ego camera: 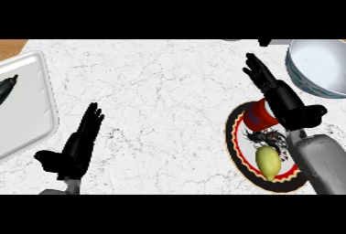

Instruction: Pick the lemon from the plate and place it in the bowl

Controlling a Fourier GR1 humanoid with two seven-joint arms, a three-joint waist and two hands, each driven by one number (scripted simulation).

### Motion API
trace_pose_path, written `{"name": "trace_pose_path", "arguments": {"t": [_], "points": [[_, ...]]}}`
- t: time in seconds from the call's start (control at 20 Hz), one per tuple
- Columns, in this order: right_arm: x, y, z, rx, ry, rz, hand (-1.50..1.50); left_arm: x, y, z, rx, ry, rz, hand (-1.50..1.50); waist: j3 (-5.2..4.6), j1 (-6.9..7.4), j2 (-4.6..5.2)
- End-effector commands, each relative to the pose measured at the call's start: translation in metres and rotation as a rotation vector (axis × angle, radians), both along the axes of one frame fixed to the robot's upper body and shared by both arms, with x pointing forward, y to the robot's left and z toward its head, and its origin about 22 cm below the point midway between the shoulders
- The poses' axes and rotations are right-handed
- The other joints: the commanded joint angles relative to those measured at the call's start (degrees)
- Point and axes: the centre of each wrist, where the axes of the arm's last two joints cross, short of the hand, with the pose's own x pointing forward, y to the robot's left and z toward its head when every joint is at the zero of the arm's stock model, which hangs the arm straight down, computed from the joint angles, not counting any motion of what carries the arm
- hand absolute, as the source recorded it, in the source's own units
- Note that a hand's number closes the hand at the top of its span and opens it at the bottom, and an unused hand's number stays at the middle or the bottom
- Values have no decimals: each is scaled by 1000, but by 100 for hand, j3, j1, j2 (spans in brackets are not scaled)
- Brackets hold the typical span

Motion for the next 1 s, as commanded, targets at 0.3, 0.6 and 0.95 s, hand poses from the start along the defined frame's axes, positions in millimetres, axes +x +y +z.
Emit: {"name": "trace_pose_path", "arguments": {"t": [0.3, 0.6, 0.95], "points": [[-68, -119, -41, -321, -224, -822, 150, -3, 3, 3, -34, 40, -7, 0, 43, -1414, -112], [-127, -31, -81, -140, -588, -931, -150, 0, -13, 12, -82, 57, -125, 0, 110, -657, -72], [-238, -16, -140, -573, -441, -1122, -150, 13, -14, 39, -57, 33, -190, 0, 63, -343, 24]]}}
